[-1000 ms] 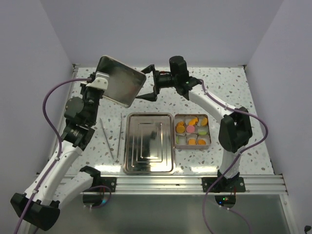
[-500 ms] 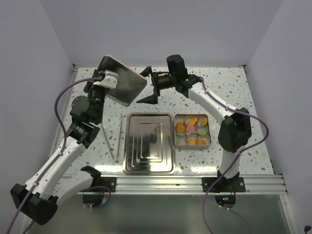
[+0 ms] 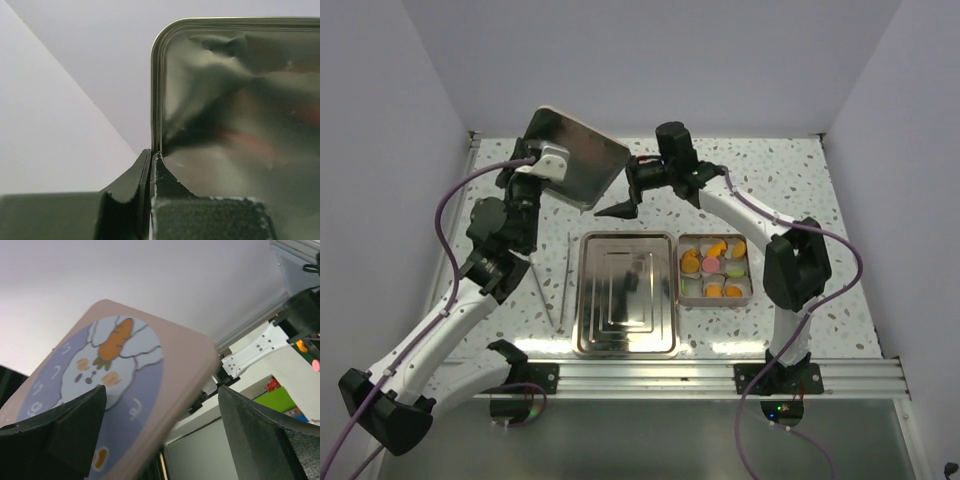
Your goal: Pack the cookies
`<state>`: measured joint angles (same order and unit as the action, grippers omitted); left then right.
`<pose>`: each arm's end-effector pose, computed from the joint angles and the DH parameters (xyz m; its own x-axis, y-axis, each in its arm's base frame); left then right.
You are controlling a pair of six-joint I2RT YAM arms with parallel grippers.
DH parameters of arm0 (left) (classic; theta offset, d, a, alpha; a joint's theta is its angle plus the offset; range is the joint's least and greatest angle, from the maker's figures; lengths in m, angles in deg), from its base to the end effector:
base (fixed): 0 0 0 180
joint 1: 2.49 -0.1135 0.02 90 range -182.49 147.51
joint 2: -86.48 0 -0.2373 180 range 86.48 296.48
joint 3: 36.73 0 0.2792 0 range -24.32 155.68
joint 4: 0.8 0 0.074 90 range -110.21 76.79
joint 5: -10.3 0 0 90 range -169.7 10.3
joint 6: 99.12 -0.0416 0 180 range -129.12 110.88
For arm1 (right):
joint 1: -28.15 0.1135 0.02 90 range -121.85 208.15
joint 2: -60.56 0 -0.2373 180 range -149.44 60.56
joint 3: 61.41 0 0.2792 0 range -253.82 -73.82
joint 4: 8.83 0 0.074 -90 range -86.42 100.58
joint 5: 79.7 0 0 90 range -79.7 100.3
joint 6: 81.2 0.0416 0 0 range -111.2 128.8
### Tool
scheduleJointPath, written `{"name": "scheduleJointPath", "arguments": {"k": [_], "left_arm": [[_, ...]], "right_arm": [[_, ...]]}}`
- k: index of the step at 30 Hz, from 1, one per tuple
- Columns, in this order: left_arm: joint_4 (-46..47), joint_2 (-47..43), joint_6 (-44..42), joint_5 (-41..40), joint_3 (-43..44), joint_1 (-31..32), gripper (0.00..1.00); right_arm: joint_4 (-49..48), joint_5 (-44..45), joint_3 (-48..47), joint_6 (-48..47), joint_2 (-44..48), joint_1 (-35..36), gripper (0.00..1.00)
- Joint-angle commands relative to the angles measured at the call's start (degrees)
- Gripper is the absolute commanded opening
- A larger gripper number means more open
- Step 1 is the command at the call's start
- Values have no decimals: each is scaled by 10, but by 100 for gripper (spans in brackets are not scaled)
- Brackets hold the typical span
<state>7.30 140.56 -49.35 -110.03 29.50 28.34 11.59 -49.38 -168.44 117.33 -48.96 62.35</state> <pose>0.2313 -0.1136 0.4025 0.2499 0.5001 -0.8292 -0.1648 0.8658 0.4725 0.3650 0.2915 0.2880 -0.7903 0.0417 0.6113 0.6045 0.2168 0.7666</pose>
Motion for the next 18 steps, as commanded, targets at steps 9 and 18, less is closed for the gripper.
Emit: {"name": "scheduleJointPath", "arguments": {"k": [9, 18], "left_arm": [[77, -1, -30, -77, -21, 66, 0], [-9, -25, 29, -50, -14, 67, 0]], "right_arm": [[-261, 33, -35, 215, -4, 13, 69], [-334, 59, 47, 239, 18, 6, 14]]}}
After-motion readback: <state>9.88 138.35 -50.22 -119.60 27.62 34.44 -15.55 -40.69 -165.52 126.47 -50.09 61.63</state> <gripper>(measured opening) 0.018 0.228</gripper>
